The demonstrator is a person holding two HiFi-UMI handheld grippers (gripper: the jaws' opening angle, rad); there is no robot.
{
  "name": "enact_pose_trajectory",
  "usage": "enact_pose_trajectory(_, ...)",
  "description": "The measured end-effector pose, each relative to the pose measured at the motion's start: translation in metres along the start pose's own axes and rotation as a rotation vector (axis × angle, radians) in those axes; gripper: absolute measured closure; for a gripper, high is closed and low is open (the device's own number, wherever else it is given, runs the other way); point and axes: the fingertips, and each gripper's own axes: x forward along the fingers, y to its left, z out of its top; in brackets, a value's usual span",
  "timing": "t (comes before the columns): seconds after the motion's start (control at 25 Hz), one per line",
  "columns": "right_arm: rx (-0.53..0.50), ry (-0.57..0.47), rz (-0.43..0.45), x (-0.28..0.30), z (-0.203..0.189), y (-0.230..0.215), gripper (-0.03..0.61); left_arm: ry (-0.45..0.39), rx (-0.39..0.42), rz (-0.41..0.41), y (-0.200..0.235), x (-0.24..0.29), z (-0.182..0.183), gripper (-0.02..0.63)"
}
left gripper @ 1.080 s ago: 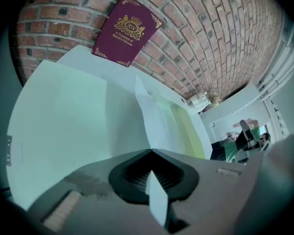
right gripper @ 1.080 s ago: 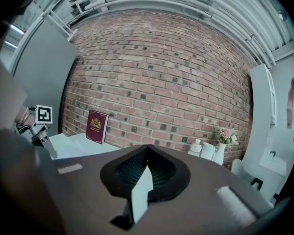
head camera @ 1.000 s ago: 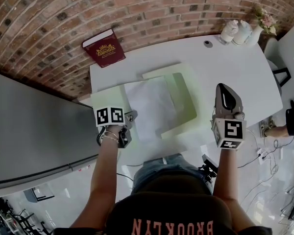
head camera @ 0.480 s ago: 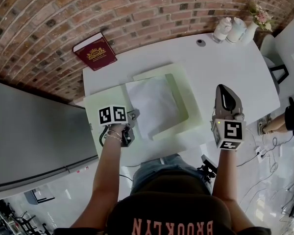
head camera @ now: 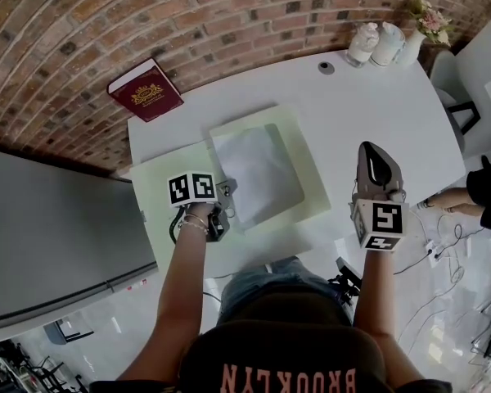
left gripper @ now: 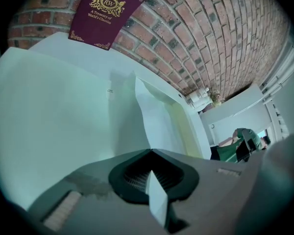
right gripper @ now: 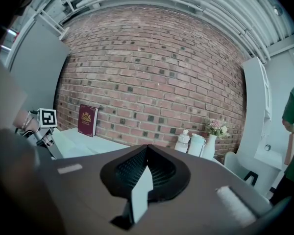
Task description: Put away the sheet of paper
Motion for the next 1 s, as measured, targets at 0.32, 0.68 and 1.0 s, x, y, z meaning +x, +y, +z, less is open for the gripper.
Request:
enact_pose_trajectory(0.32,0.01,0.01,0.004,0.004,-0.006,-0.006,0.577,-0.001,-0.014,-0.022,-0.013,0.016,0.003,0.612)
enact_pose_trajectory(0.68,0.011,0.014,0.01,0.0,-0.008,0.001,0.577,-0.006,-0.013,-0.069,-0.022,0.024,0.001,0.568)
enact_pose_trajectory(1.0,0.02,0.013,0.015,-0.006,-0.008,0.008,0.577,-0.073,0.017,-0.064,-0.026,0.019,0.007,0.28)
